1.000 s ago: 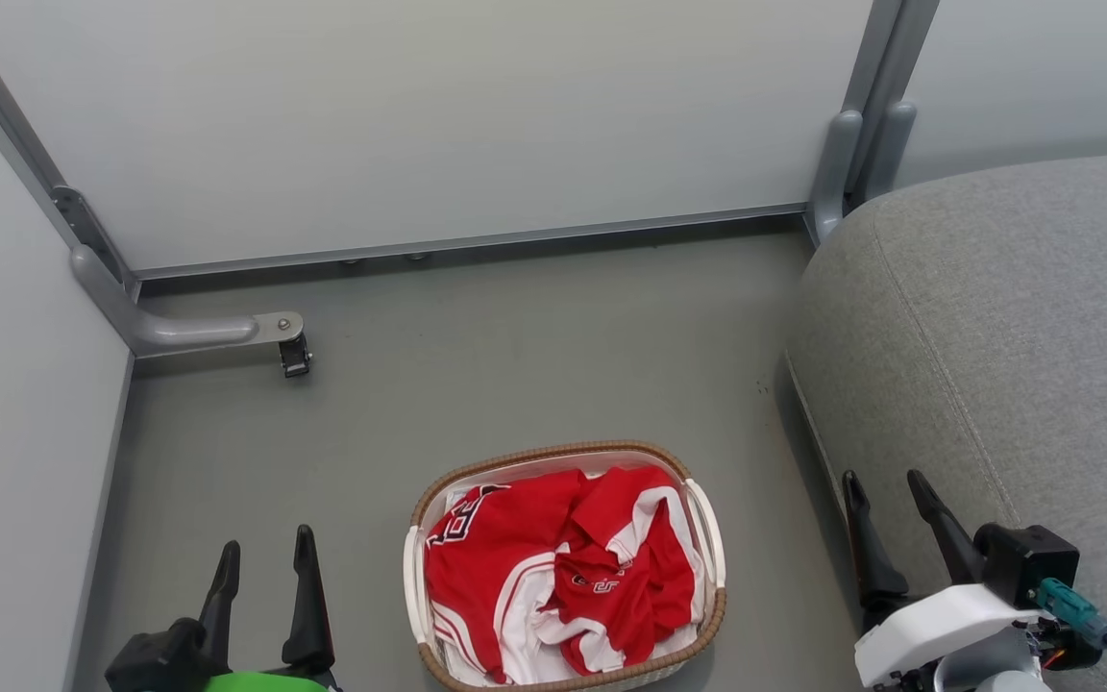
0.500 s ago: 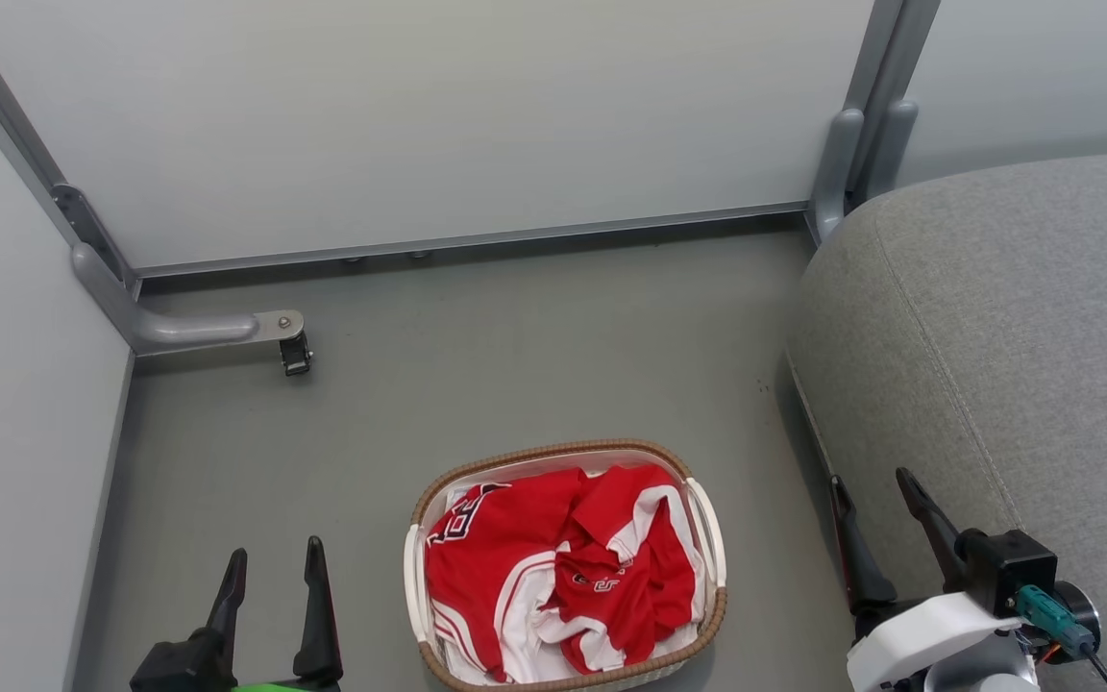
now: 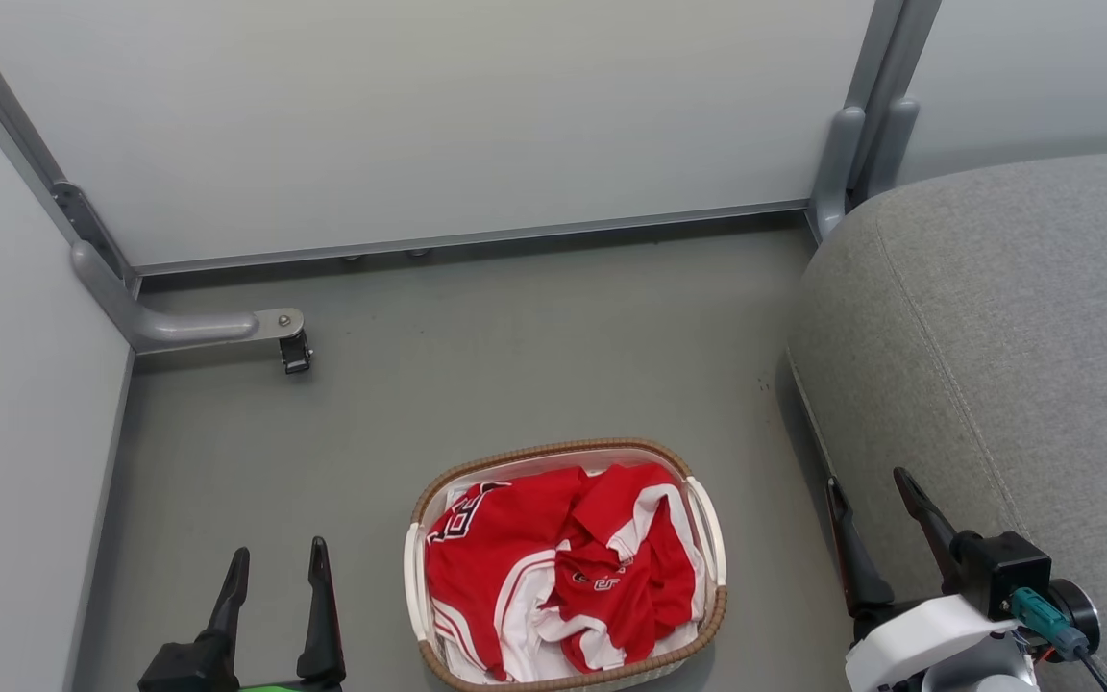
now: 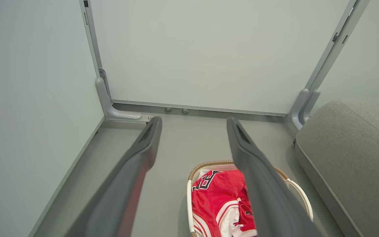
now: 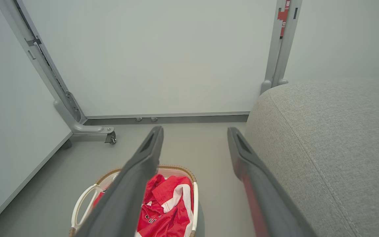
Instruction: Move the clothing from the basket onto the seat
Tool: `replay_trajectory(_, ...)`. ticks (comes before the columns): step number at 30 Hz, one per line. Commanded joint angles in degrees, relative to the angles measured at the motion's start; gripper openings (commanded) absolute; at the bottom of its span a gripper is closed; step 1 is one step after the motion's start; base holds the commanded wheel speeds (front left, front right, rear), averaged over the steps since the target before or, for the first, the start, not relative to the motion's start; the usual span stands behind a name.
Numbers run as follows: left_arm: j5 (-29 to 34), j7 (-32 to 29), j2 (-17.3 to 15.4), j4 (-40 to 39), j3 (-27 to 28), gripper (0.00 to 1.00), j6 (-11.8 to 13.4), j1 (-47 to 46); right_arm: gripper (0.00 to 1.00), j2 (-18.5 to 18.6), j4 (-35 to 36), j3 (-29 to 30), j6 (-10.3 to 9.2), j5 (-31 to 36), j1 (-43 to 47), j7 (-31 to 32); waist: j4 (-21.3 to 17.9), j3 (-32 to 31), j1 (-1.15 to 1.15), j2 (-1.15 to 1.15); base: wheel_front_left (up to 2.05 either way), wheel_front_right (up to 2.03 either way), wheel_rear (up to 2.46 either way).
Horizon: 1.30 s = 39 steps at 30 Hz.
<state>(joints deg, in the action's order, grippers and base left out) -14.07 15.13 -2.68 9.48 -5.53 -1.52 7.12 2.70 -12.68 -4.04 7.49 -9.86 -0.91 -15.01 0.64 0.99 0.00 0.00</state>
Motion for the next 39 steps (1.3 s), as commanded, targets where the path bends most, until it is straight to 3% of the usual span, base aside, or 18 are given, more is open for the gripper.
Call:
replay_trajectory(1,-0.16,0.04,-0.38,-0.03,0.06,1.00,-0.01,0.86,1.00,0.34,0.15,0.02,0.00,-0.13,0.54,-0.26,-0.01,0.03,0.00,0.00,0.00,0.00,0.00)
replay_trajectory(20,-1.29,0.04,-0.37,0.34,-0.34,1.00,-0.78,-2.10,1.00,0.34,1.71,0.93,0.00,0.34,-1.05,-0.20,-0.05,3.19,0.00,0.00,0.00,0.00,0.00)
replay_trajectory(30,1.80,0.04,-0.35,3.76,-2.49,1.00,-2.40,-11.91,1.00,0.34,4.54,3.15,0.00,1.51,-5.36,-0.20,-1.32,13.18,0.00,0.00,0.00,0.00,0.00)
replay_trajectory(39,5.32,0.00,-0.38,15.45,-8.93,1.00,-3.52,-27.93,1.00,0.31,6.95,4.34,0.00,1.91,-11.31,-0.20,-3.79,25.51,0.00,0.00,0.00,0.00,0.00)
